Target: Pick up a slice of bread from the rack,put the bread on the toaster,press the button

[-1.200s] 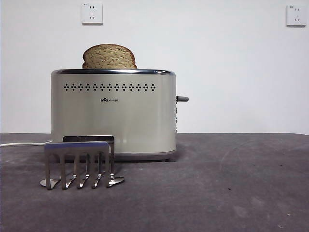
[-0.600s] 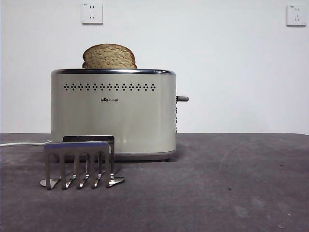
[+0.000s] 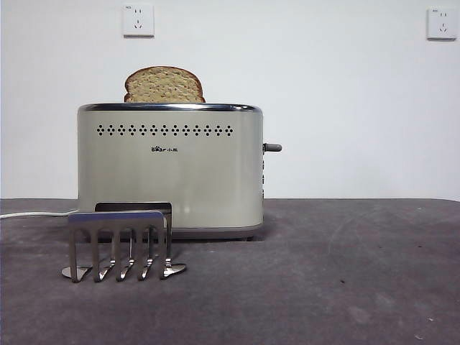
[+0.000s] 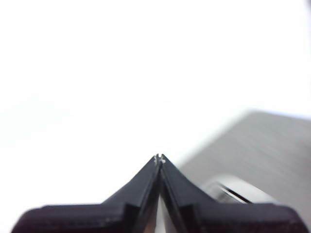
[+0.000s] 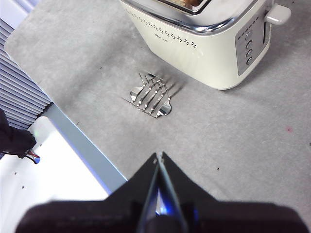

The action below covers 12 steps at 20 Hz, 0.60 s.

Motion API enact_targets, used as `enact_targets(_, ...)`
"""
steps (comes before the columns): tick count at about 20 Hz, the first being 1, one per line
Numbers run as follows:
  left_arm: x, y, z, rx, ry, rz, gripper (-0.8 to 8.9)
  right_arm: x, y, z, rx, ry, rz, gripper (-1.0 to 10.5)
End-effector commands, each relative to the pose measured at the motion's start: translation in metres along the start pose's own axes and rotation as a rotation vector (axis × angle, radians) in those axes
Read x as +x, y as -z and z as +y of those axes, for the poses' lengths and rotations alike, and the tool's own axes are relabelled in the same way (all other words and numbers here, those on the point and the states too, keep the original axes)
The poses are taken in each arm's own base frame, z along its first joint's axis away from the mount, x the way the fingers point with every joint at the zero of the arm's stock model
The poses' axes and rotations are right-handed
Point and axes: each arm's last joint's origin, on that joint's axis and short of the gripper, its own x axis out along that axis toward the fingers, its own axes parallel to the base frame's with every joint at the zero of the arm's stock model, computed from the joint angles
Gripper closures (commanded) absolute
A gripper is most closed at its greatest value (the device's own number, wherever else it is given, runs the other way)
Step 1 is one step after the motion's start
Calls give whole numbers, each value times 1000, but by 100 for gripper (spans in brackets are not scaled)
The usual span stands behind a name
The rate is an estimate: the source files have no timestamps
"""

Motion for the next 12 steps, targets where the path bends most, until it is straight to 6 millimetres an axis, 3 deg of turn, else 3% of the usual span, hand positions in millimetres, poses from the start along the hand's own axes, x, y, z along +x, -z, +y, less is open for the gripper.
enact_targets(1, -9, 32, -5, 36, -101, -67, 817, 3, 1, -1, -1, -3, 7, 946)
enact_targets(8, -36, 170, -50, 4, -396, -88, 817, 3, 1, -1, -1, -3, 7, 946)
enact_targets(12, -38, 244, -76, -46, -425, 5, 817, 3, 1, -1, -1, -3, 7, 946)
